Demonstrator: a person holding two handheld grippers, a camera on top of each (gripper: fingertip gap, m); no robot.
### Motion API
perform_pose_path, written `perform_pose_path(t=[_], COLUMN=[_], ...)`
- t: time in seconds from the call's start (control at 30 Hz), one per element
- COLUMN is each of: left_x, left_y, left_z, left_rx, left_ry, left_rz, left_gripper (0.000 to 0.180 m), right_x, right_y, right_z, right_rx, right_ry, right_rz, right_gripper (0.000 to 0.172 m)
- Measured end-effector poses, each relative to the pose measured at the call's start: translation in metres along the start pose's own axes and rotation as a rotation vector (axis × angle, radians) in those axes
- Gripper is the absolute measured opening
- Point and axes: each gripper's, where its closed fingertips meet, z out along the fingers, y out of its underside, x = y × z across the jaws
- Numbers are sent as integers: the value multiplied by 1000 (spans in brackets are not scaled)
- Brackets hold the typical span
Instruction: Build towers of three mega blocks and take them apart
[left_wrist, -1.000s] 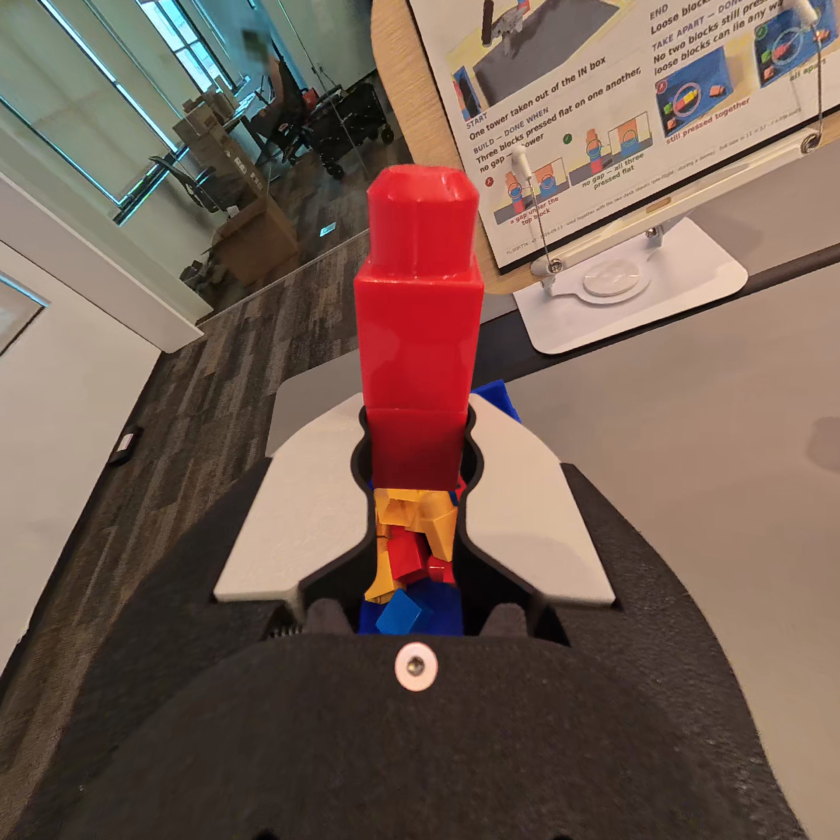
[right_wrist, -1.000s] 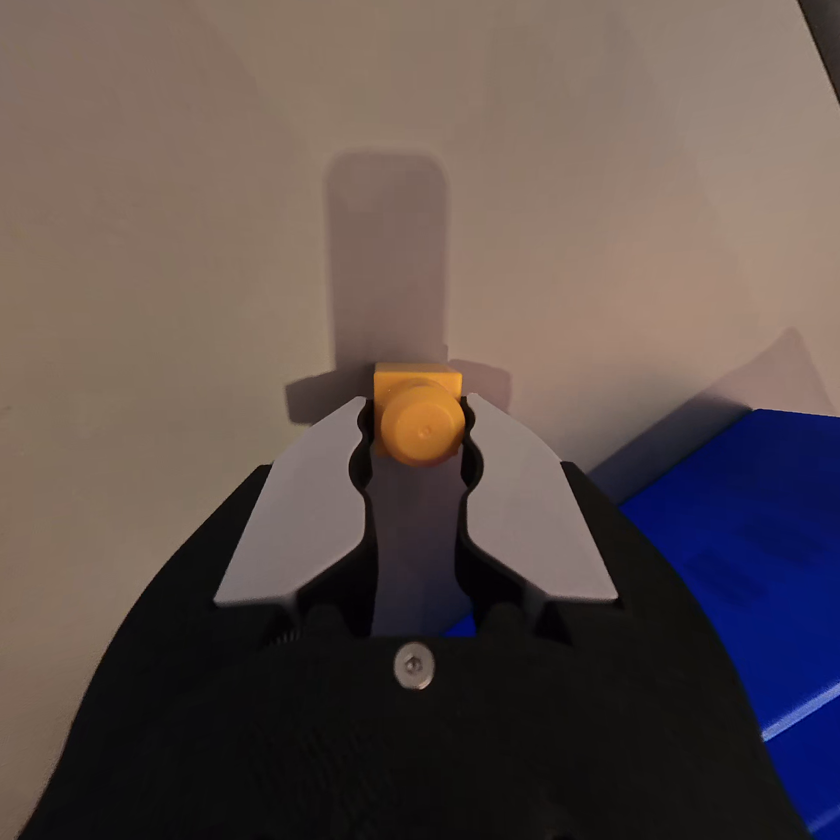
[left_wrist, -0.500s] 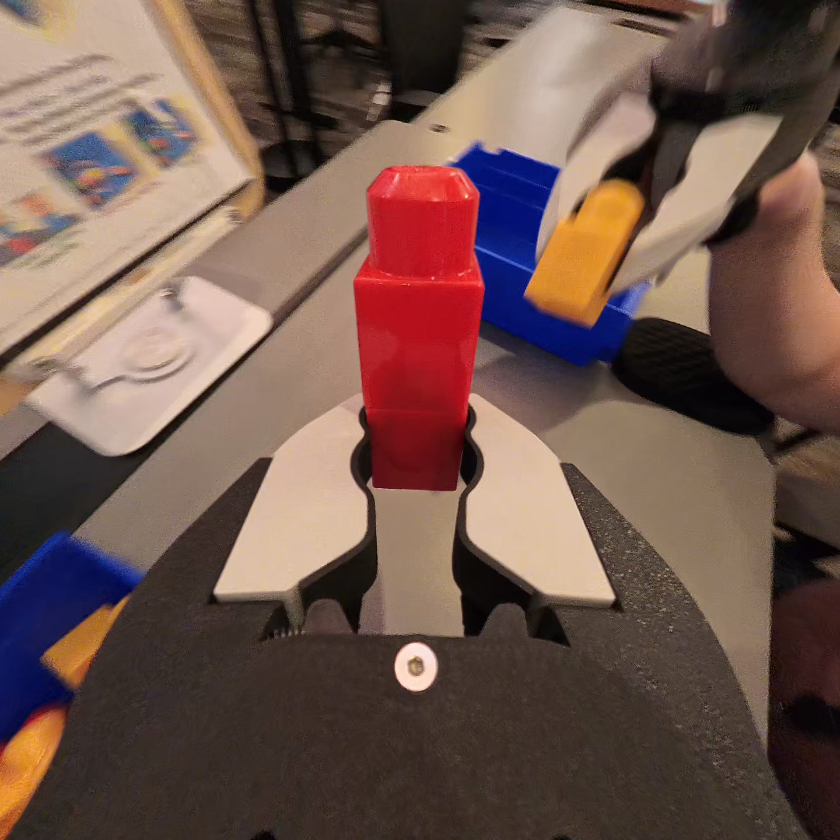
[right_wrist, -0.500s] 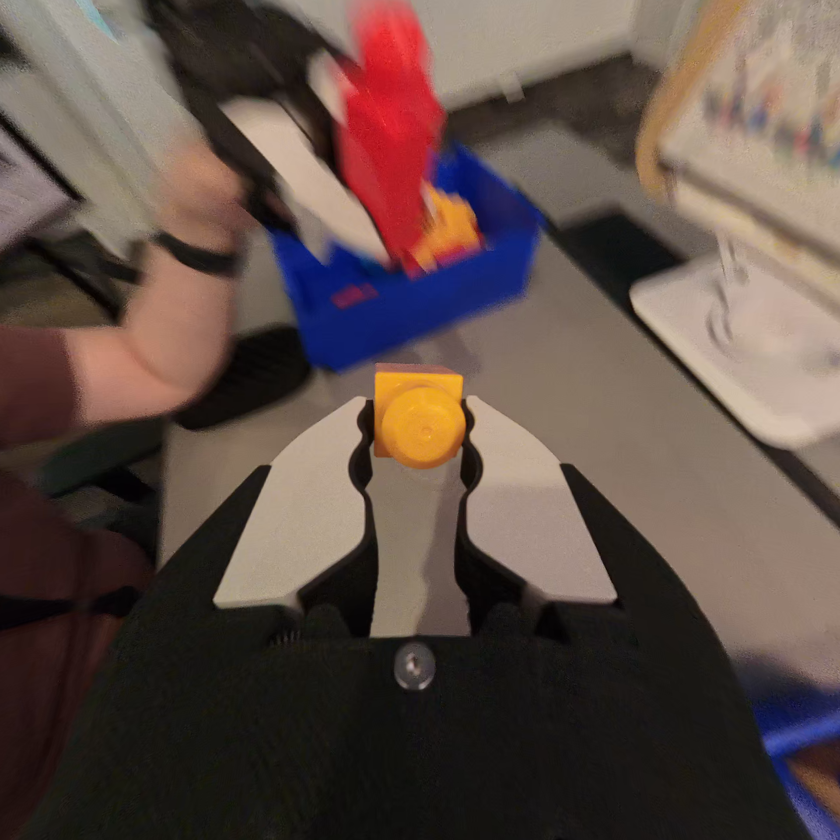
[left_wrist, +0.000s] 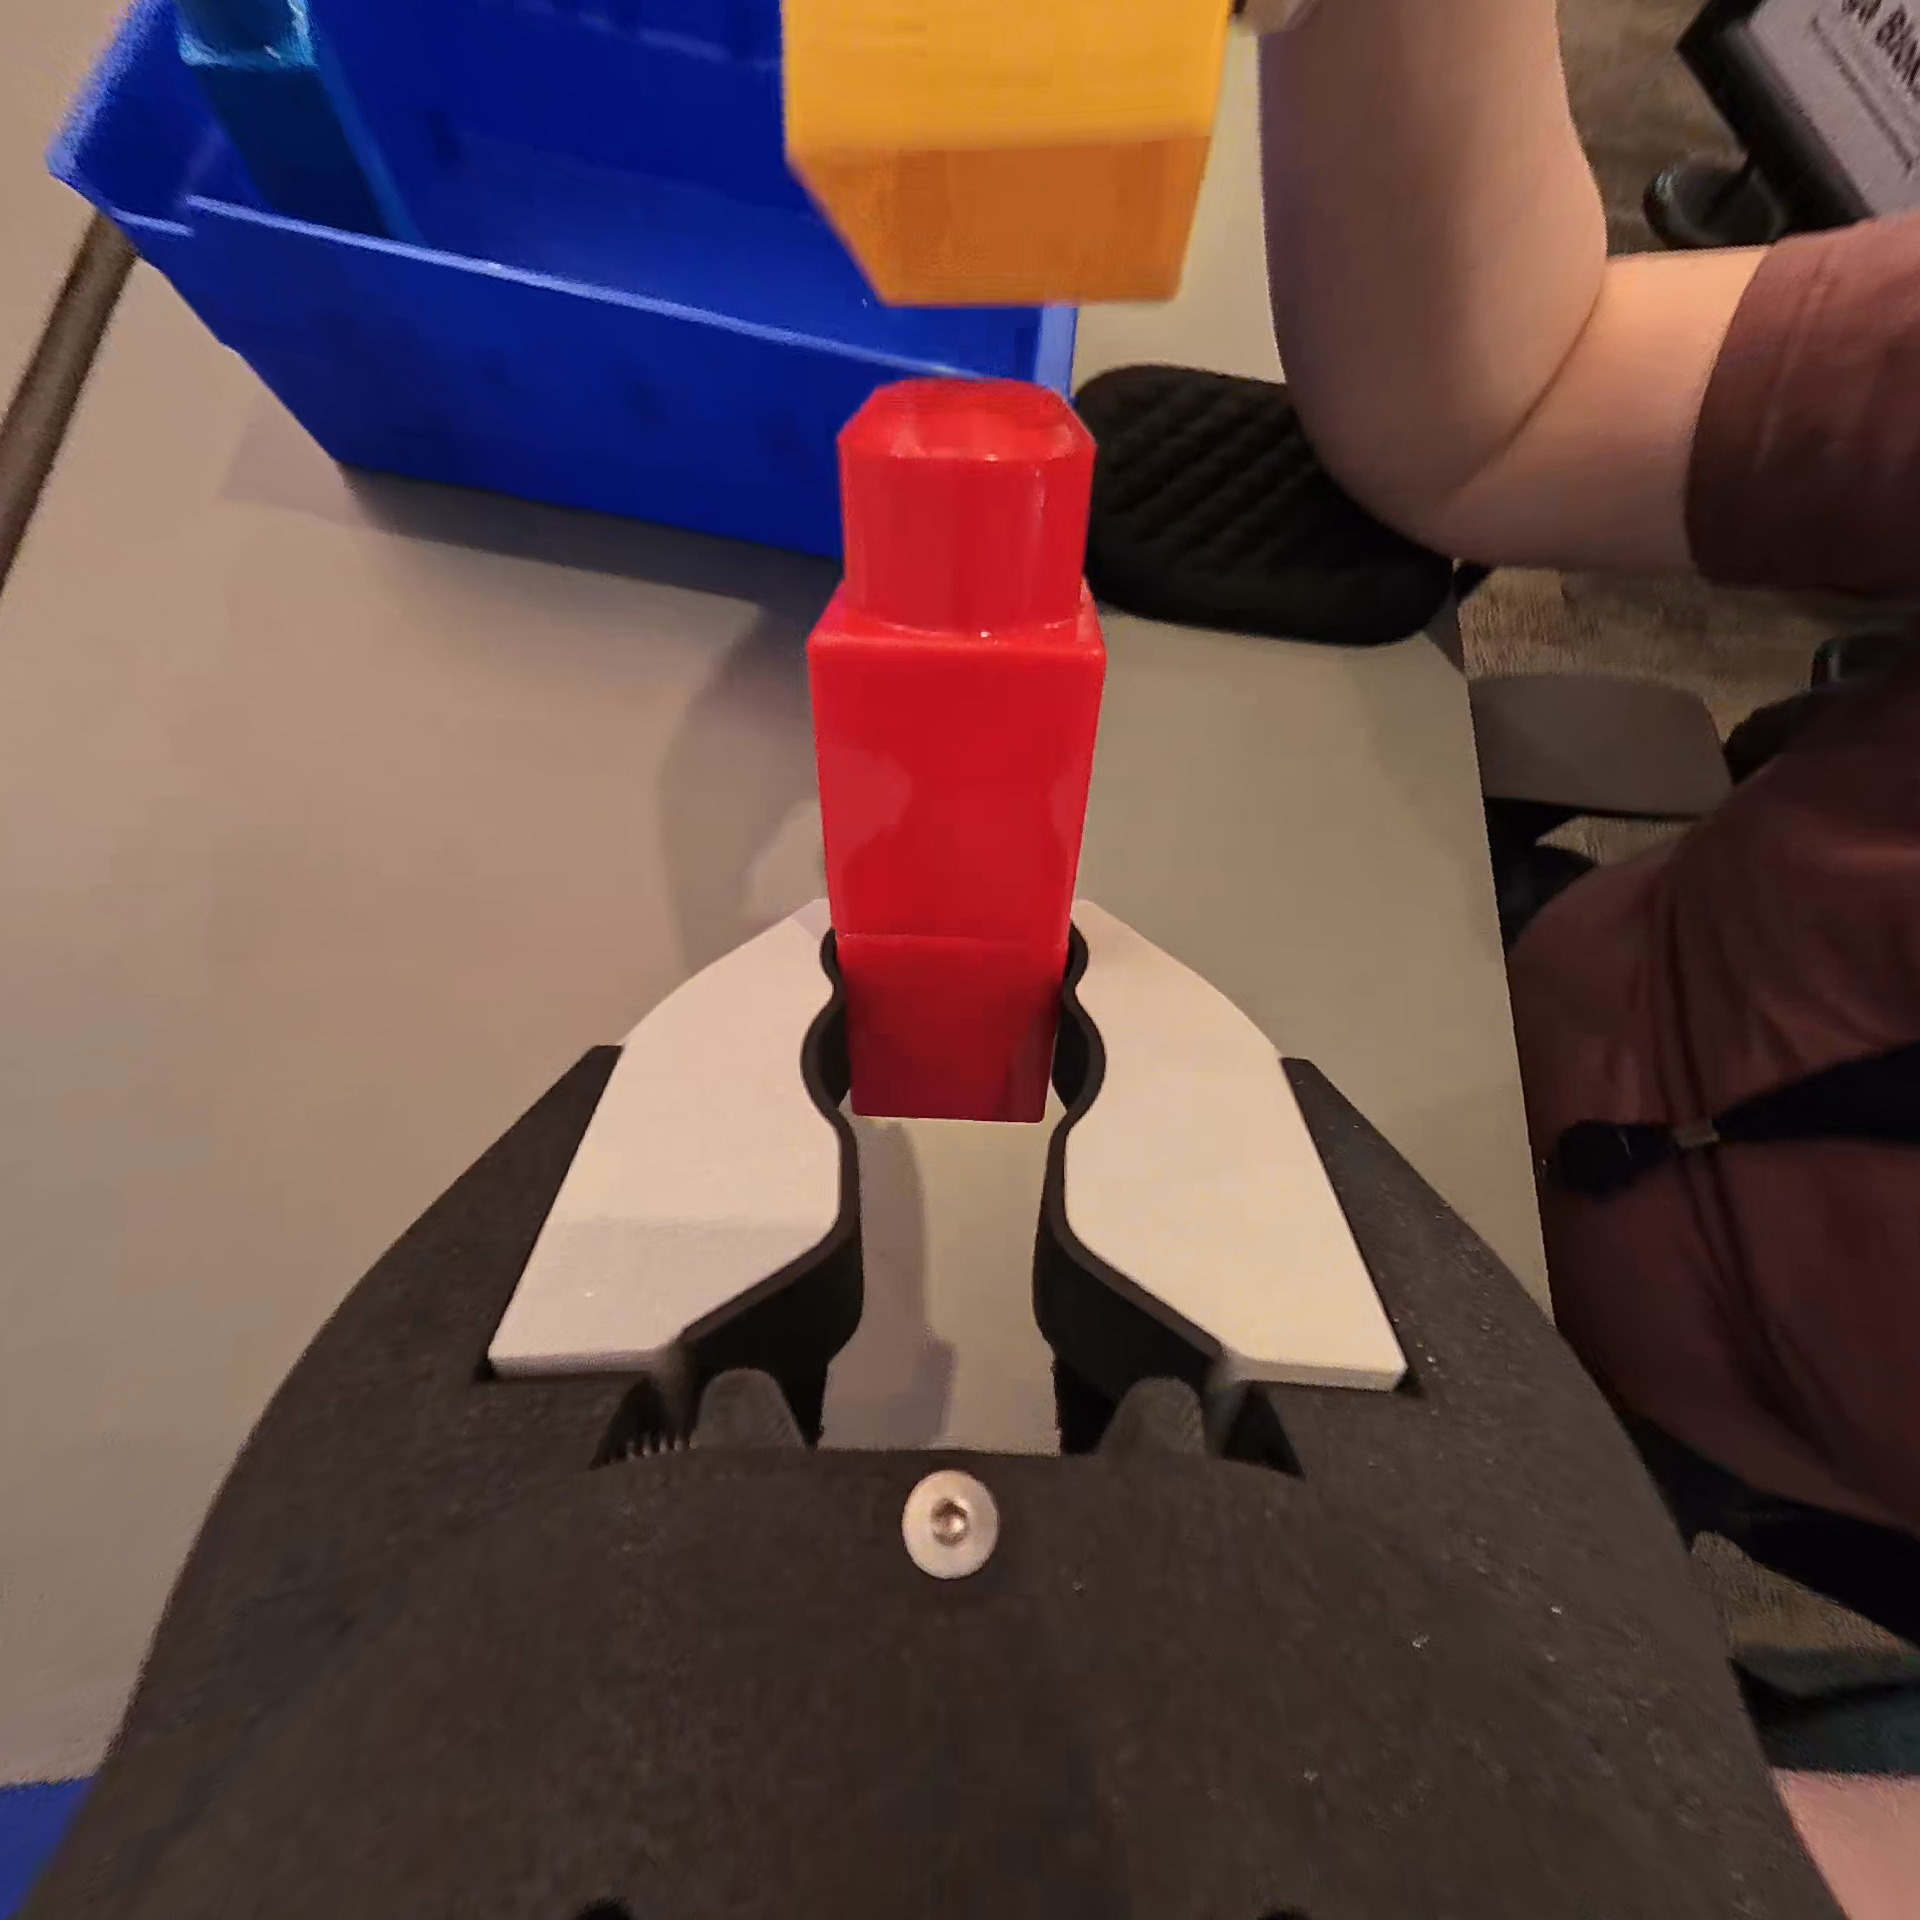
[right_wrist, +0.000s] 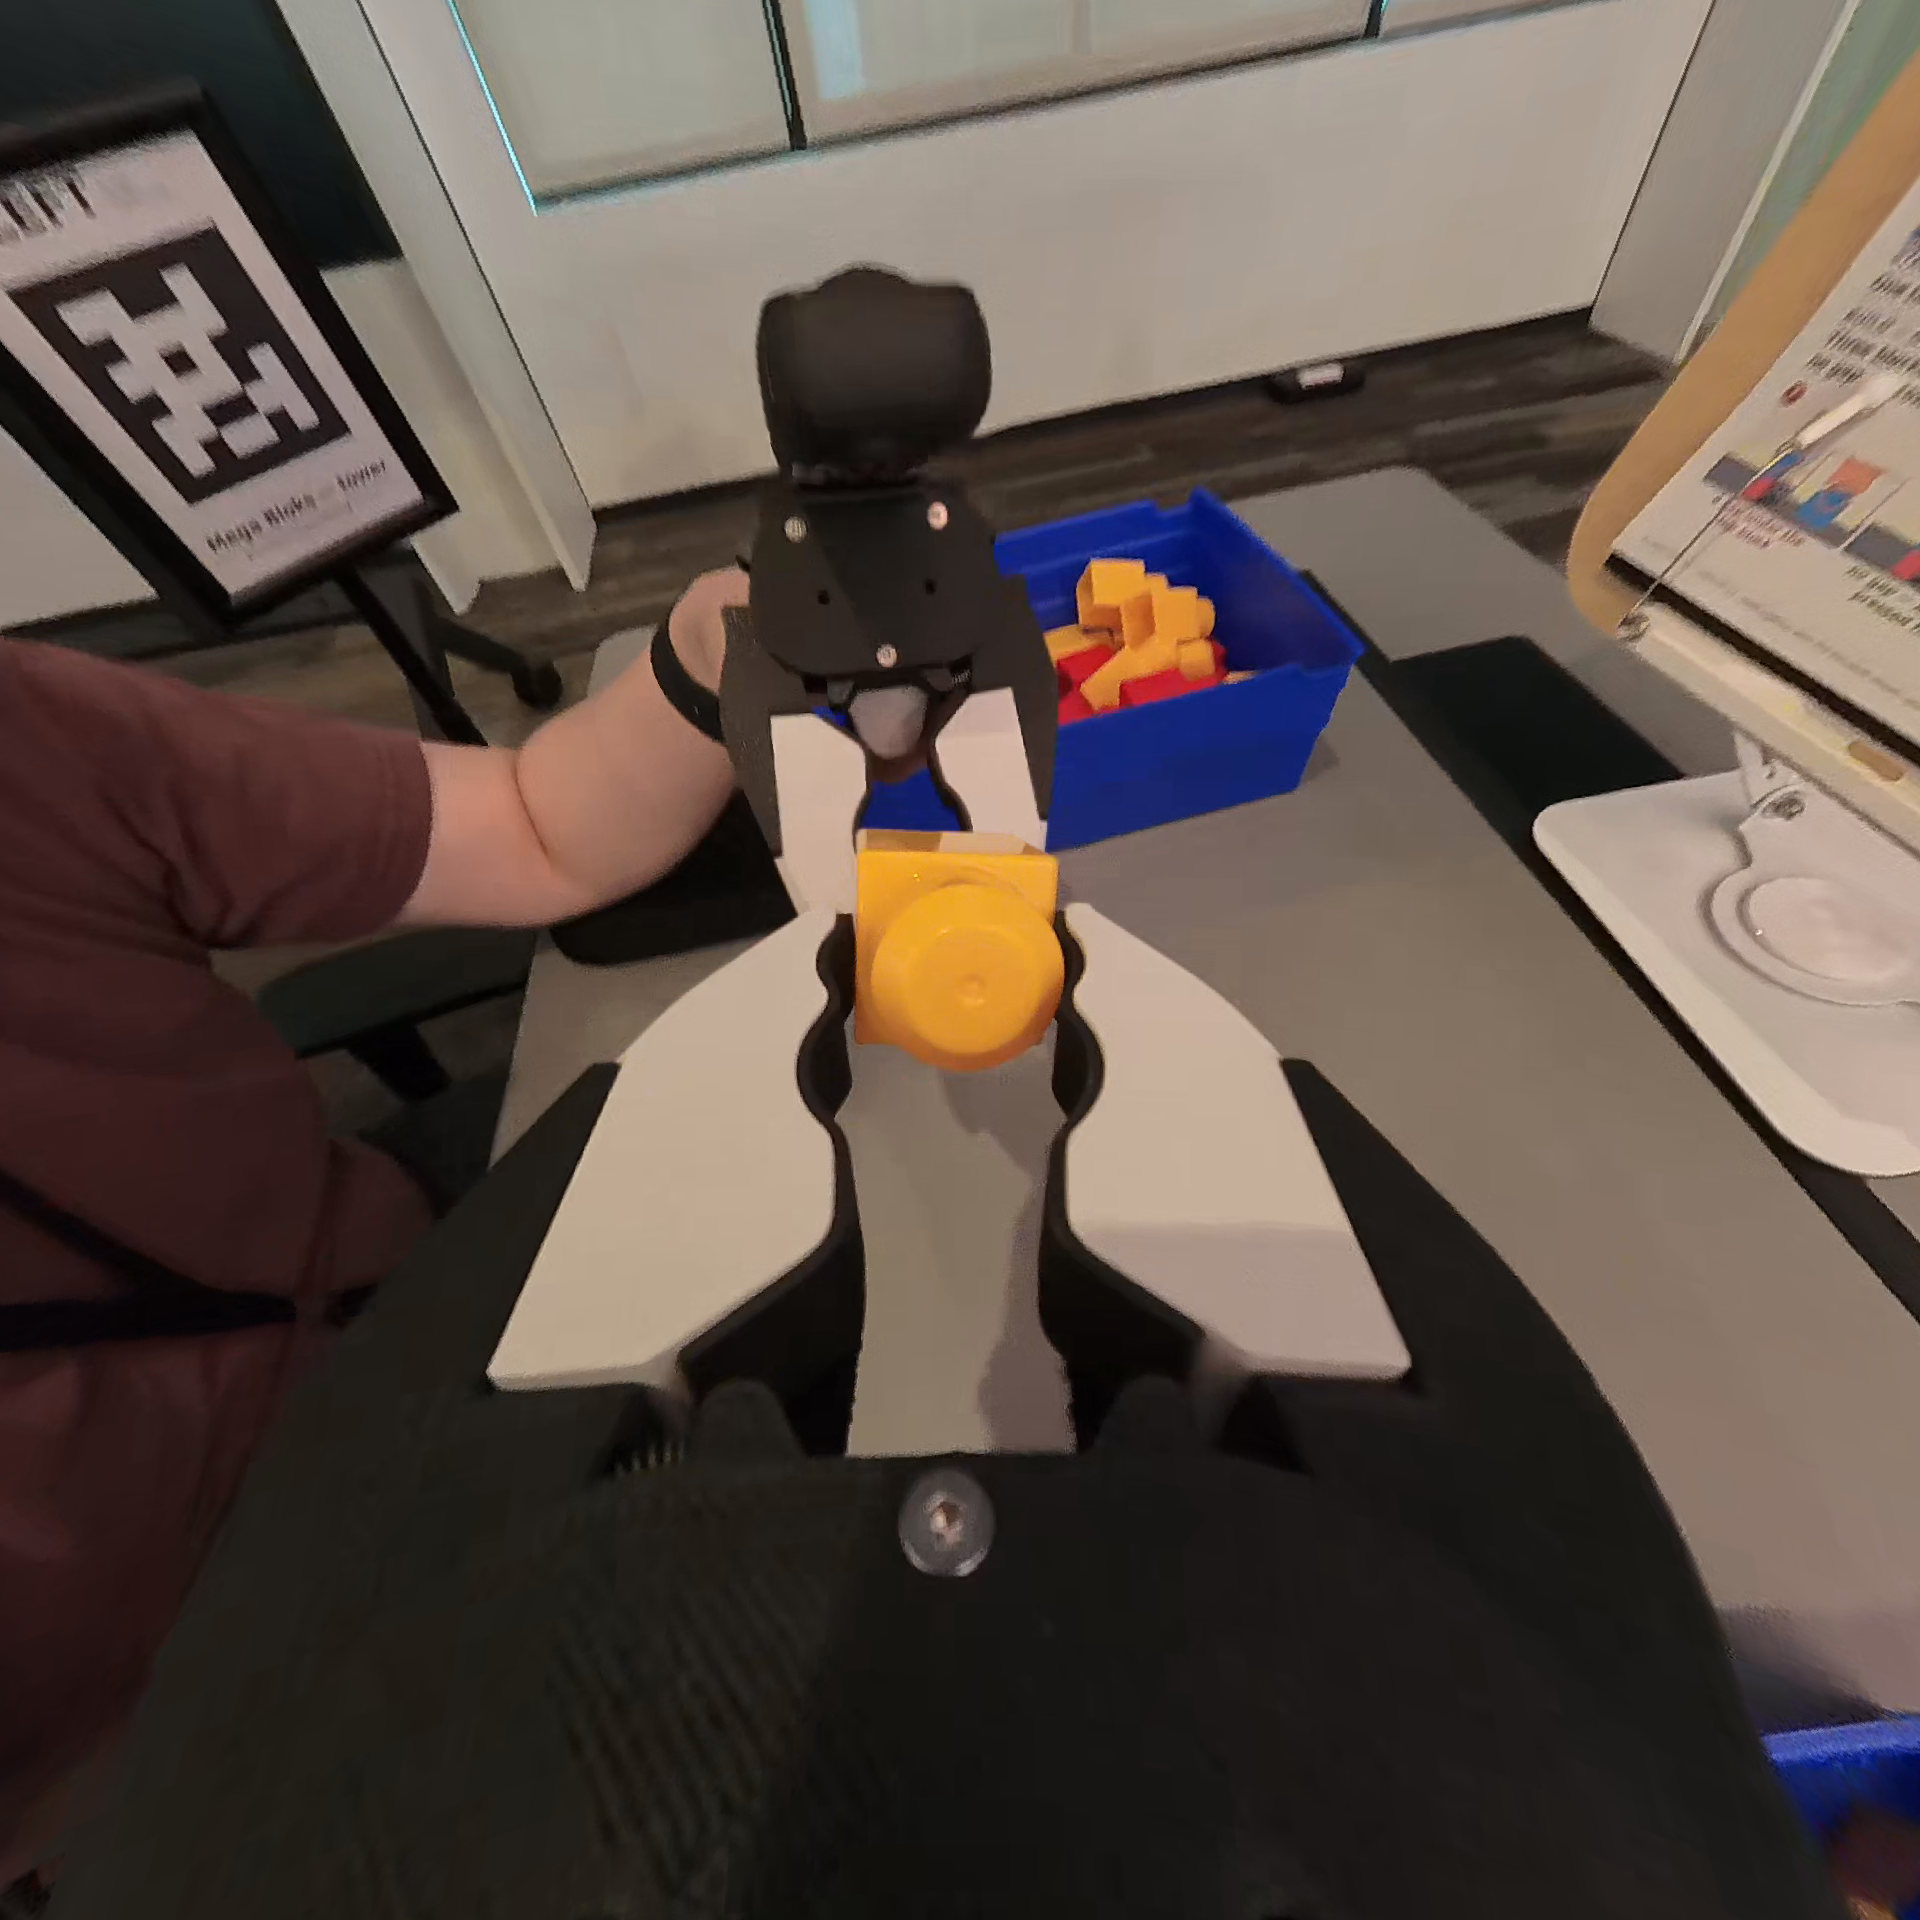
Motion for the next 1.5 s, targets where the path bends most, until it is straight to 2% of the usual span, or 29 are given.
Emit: perform_pose_path(t=[0.17,0.3,0.4,0.47,0.63,0.83,1.0,1.07,1.1,1.13,1.17,1.23,1.33,1.47,1.5], left_x=[6,4,4,5,11,22,22,19,19,17,15,10,4,6,6], left_y=[8,18,24,24,11,3,6,1,-9,-22,-34,-46,-51,-57,-56], left_z=[9,13,18,22,23,16,18,16,12,6,0,-8,-9,-8,-7], left_rx=[-66,-144,-198,-200,-97,-14,-35,-1,62,147,222,308,338,358,351], left_ry=[23,-14,-27,-1,140,253,232,224,237,252,264,274,210,189,186], left_rz=[21,35,73,42,-60,-37,-5,-18,-41,-80,-129,-196,-175,-175,-179], left_gripper=[35,35,35,35,35,35,35,35,35,35,35,35,35,35,35], right_x=[-4,-5,-7,-5,0,-10,-12,-7,-4,-2,1,9,18,18,15], right_y=[28,41,42,44,39,32,31,19,8,-3,-13,-30,-43,-38,-38], right_z=[14,21,25,24,15,16,18,21,21,21,21,17,11,16,16], right_rx=[-182,-261,-262,-266,-222,-177,-179,-95,-26,45,119,258,411,394,395], right_ry=[2,22,-6,-8,-14,-75,-63,-43,-34,-25,-14,19,26,-21,-41], right_rz=[1,27,32,35,32,2,4,19,28,40,55,90,166,204,197], right_gripper=[36,36,36,36,36,36,36,37,37,43,55,64,60,49,39])
